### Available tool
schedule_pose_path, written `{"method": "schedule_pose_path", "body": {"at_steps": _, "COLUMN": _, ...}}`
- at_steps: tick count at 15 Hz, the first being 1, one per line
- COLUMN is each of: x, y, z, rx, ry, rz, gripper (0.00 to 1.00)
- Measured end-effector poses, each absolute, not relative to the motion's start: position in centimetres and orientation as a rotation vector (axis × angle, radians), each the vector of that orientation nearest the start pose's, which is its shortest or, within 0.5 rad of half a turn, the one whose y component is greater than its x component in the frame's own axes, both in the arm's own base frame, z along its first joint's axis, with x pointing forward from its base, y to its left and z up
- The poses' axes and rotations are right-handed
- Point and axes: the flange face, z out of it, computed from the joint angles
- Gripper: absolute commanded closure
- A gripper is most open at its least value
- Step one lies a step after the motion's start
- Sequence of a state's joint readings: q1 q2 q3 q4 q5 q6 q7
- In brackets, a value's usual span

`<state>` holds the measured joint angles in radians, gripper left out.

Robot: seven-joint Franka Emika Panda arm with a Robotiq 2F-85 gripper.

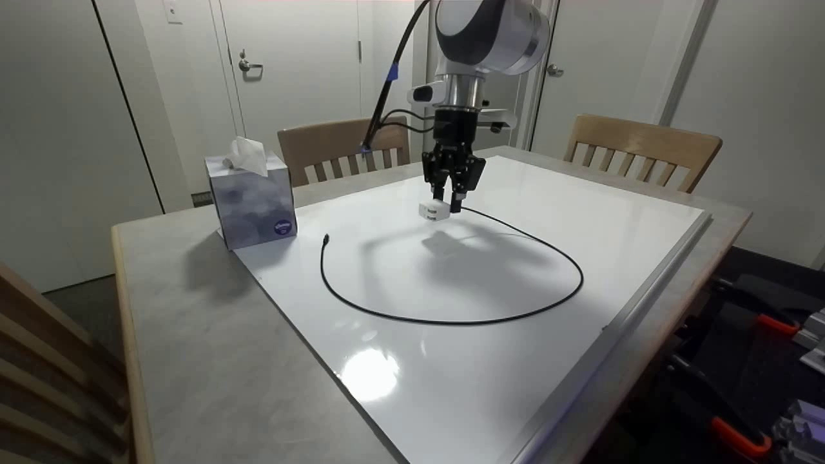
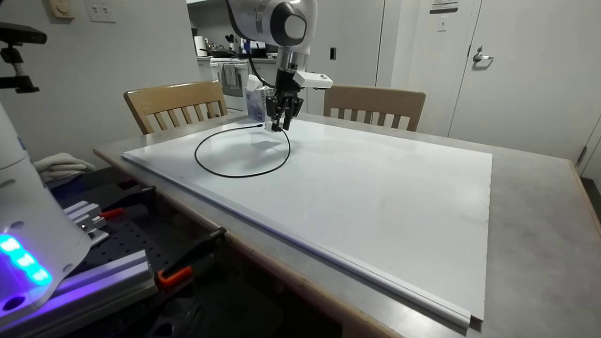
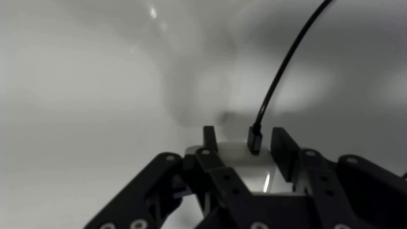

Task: Place the charging cable in circle form

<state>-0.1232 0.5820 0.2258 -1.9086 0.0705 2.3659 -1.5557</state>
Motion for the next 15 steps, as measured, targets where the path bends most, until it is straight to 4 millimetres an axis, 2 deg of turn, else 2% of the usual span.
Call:
{"method": "schedule_pose_path", "body": {"at_steps": 5, "x": 62.0, "y": 8.8, "z": 17.3, "rx": 2.002, "ry": 2.611, "rz": 0.061, "gripper": 0.78}}
{"method": "schedule_pose_path", "body": {"at_steps": 11, "x": 62.4, "y": 11.3, "z": 16.1, "rx": 1.557, "ry": 2.788, "rz": 0.136, "gripper": 0.78}}
{"method": "schedule_pose_path", "body": {"at_steps": 12, "x": 62.4, "y": 11.7, "z": 16.1, "rx": 1.479, "ry": 2.817, "rz": 0.138, "gripper": 0.53}}
{"method": "schedule_pose_path", "body": {"at_steps": 15, "x": 62.2, "y": 12.3, "z": 15.9, "rx": 1.336, "ry": 2.885, "rz": 0.140, "gripper": 0.53}}
